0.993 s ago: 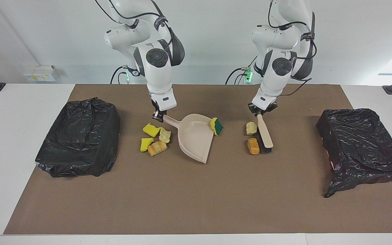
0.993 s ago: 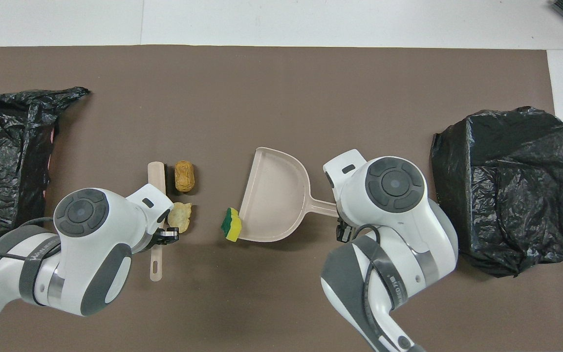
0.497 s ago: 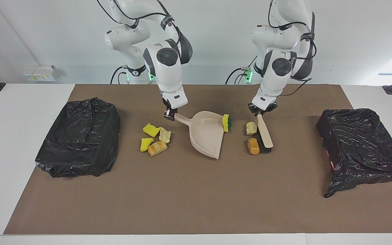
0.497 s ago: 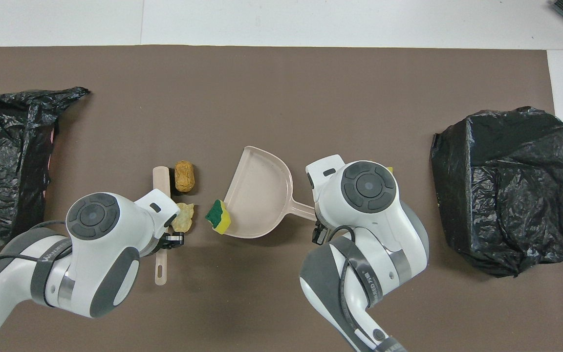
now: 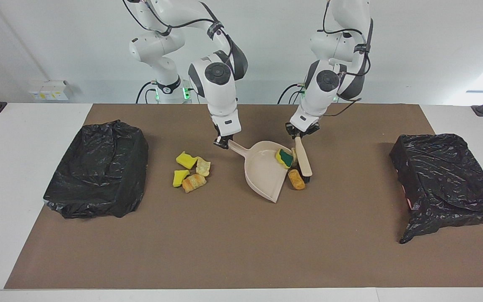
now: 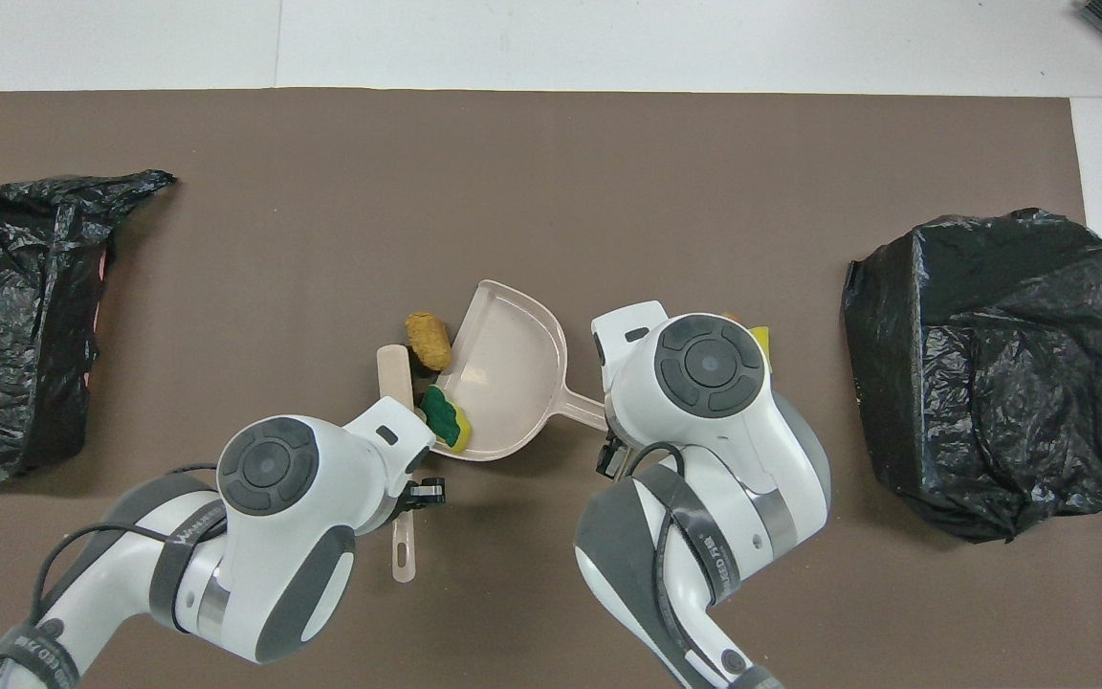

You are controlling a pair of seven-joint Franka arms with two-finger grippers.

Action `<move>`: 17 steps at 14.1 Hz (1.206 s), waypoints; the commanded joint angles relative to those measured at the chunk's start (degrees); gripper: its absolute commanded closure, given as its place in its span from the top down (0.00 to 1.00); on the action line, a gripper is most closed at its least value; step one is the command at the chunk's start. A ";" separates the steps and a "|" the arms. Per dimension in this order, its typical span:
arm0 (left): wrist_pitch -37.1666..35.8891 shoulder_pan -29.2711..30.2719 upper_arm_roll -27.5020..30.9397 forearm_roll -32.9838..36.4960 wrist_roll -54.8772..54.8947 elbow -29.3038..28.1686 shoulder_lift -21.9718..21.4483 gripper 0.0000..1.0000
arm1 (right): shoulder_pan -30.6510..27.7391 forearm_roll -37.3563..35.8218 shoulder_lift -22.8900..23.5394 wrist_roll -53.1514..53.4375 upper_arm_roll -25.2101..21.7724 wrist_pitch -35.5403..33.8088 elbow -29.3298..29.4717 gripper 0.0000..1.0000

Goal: Sweep and dump trash in bin
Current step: 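Sweep the bread and sponge pieces into the dustpan with the left gripper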

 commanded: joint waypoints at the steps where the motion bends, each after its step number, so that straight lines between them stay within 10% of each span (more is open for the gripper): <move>1: 1.21 -4.98 0.41 -3.63 0.18 1.62 0.76 0.00 | 0.21 1.03 0.80 1.98 0.50 -0.28 1.46 0.00; 9: -1.59 -8.86 0.94 -3.64 -0.78 9.54 2.53 0.00 | 0.30 1.03 0.80 3.30 0.50 -0.19 1.72 0.00; 17: -4.68 6.77 0.94 2.34 10.95 14.64 6.57 0.00 | 0.21 0.94 1.15 2.00 0.50 -0.37 2.43 0.00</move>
